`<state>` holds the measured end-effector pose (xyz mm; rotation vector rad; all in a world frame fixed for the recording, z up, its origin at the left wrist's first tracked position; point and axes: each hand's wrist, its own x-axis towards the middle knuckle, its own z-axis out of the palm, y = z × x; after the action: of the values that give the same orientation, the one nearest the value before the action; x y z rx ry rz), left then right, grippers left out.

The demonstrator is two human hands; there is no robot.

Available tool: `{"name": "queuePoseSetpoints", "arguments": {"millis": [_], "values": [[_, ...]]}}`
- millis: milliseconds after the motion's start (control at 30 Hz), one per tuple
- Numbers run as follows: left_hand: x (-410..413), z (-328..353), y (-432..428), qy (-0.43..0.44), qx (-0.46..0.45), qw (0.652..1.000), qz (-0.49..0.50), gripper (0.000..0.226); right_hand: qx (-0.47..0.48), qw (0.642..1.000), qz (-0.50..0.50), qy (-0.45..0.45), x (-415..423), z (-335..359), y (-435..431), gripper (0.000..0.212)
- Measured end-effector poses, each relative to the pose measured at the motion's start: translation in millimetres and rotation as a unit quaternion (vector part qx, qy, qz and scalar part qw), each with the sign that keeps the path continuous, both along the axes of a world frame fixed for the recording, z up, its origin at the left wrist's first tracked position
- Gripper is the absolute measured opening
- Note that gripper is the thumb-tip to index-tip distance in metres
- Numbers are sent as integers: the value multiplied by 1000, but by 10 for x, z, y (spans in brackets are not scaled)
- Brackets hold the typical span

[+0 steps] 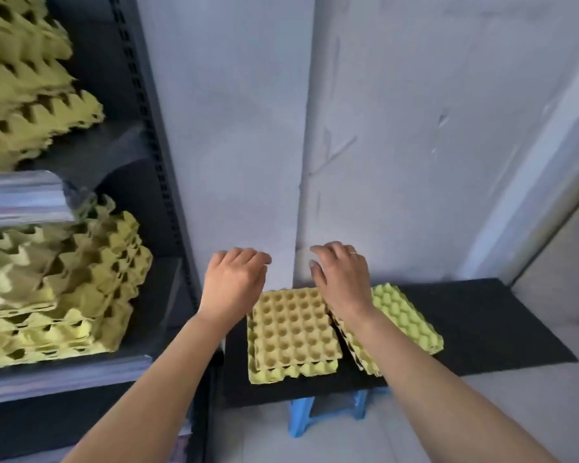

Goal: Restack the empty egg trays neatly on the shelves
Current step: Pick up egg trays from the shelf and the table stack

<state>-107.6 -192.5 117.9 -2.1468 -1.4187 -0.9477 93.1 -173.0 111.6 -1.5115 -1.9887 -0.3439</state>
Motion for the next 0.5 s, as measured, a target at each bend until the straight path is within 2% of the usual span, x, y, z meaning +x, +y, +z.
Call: {"name": "queuePoseSetpoints", "arguments": {"millis": [67,133,233,300,500], "values": [[380,-135,70,9,-48,999,-13,26,-30,999,-10,-10,460,-113,27,16],[701,-265,151,21,-101,994,-22,28,-70,997,-22,-25,878,-214,51,15],[1144,-415,248,41,-180,982,-44,30,-126,990,-45,-41,1414,-374,95,19],[1412,-518,340,44,-234,969,-64,22,-157,985,-64,-34,1738,-505,151,23],[2027,-1053,740,58,-317,941,-104,15,-301,945,-124,-36,2448,-1025,484,35]]}}
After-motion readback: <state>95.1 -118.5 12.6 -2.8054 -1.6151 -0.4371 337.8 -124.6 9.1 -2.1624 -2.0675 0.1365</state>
